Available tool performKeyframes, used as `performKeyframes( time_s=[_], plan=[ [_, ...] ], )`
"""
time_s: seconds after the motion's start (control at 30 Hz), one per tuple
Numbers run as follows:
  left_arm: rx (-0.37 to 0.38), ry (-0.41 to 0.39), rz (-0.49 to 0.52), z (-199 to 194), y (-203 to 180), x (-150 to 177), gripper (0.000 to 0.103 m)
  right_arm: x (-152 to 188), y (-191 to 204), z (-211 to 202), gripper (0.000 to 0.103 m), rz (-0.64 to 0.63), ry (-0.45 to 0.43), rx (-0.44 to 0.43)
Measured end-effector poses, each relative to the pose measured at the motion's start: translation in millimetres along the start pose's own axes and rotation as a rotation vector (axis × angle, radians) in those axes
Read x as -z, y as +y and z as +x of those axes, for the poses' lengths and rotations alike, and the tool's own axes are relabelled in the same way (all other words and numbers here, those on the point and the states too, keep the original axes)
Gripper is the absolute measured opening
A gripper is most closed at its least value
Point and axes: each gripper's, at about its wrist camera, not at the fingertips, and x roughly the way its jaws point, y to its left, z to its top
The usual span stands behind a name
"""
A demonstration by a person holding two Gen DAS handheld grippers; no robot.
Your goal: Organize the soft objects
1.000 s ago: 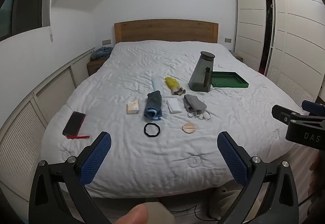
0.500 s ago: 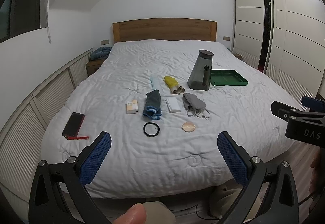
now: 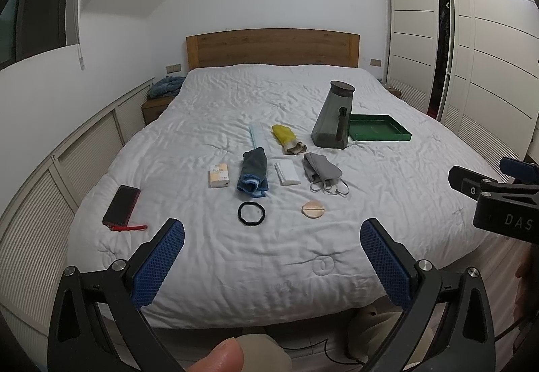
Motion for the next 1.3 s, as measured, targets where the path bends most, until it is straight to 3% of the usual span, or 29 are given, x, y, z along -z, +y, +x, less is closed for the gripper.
performKeyframes(
  time_s=[0.97,1.3],
  plan=[
    [0.003,0.008,-0.005,4,4,6,0.102,1,8,1,0.103,-0.018,0.0,0.008],
    [0.0,-0.012,-0.029,-4,12,6,0.102,6,19,-17,0.103,-0.042,-0.029,0.023]
  ],
)
